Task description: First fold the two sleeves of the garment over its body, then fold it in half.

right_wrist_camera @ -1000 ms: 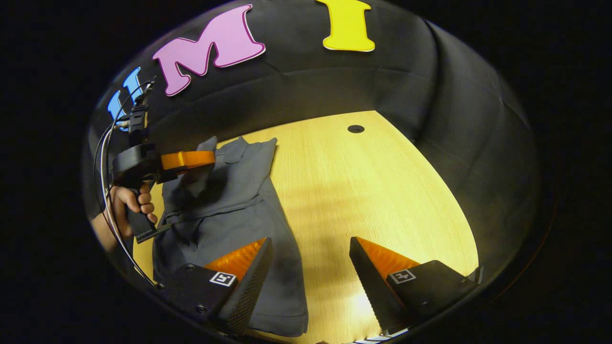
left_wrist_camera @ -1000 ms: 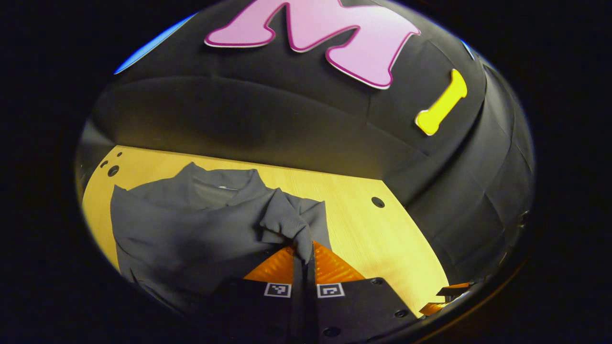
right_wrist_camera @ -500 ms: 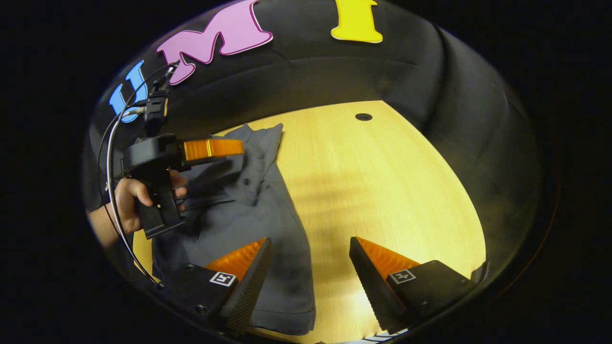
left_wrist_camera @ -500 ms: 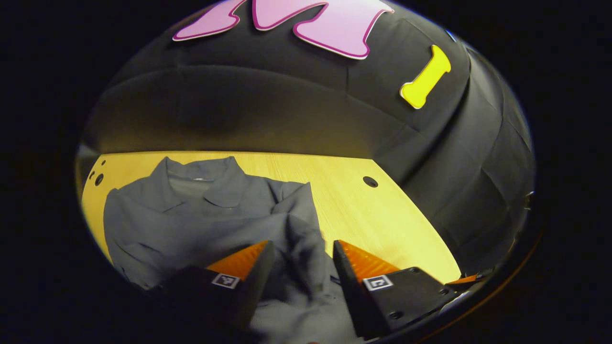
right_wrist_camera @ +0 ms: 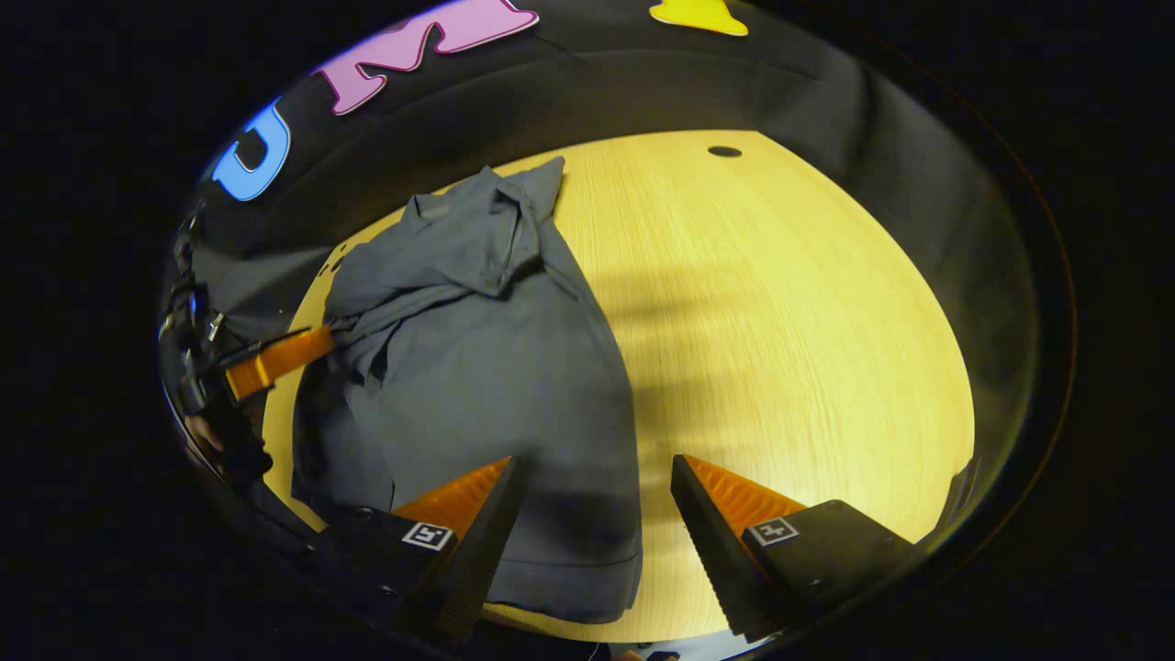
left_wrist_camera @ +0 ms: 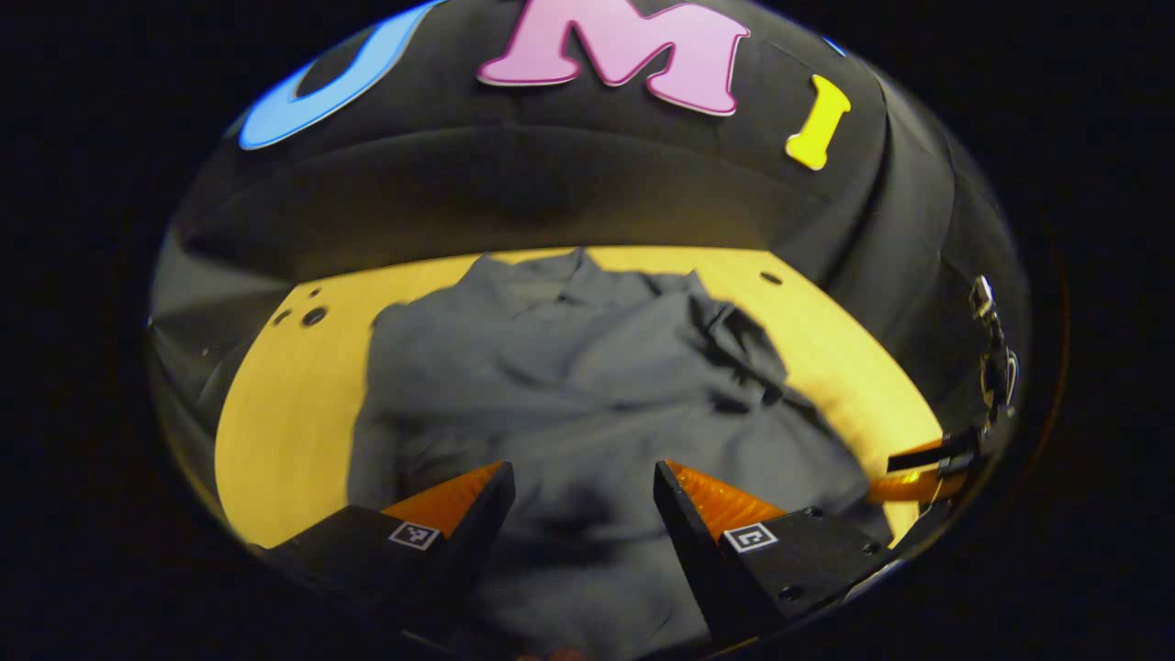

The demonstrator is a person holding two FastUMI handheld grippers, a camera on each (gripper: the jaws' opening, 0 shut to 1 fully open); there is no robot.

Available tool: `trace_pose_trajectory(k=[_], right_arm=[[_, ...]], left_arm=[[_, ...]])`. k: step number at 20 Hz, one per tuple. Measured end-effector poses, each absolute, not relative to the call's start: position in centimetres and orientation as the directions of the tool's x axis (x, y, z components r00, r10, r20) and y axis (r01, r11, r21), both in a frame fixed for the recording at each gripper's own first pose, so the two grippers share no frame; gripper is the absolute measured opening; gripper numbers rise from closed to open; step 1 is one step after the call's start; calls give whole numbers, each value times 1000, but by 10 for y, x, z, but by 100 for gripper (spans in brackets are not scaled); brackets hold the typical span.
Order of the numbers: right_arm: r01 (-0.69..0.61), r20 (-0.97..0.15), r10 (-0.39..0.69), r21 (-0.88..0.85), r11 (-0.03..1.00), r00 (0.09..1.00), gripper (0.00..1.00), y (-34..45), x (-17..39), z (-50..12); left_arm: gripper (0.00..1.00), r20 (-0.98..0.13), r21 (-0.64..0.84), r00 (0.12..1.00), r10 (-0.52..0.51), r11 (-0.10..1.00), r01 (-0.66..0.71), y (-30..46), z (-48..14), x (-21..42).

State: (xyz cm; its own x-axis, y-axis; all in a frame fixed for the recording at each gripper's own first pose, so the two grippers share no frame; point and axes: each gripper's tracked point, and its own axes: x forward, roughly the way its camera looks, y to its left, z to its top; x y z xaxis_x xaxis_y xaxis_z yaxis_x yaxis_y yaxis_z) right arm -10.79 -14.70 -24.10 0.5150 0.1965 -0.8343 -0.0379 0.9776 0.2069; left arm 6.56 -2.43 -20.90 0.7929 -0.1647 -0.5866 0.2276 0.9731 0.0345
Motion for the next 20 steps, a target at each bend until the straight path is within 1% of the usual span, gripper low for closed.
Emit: trace_pose_trajectory(k=[4,7,10,13,14,15,20], right_arm=[[-5,-859,197,221,975,472,99,-139,-139,-257],[-5,-862,185,207,978,472,99,-135,-148,-259],[-23,-868,192,204,979,458,99,-125,-164,-259],[-47,-872,197,197,979,449,99,-113,-172,-259],[-54,-871,204,201,978,447,99,-108,-172,-259],[-61,-872,209,203,977,443,99,-104,-173,-259],[-109,-870,243,217,970,430,100,-69,-174,-260]], left_arm=[[96,-664,60,746,-54,990,125,49,-249,-21],[96,-682,42,732,-5,998,46,84,-265,-61],[96,-687,14,726,19,1000,-13,101,-276,-78],[96,-703,9,711,32,999,-36,107,-290,-91],[92,-707,7,706,31,999,-37,108,-295,-96],[96,-706,13,708,34,999,-35,108,-294,-99],[98,-712,40,701,34,999,-7,99,-298,-104]])
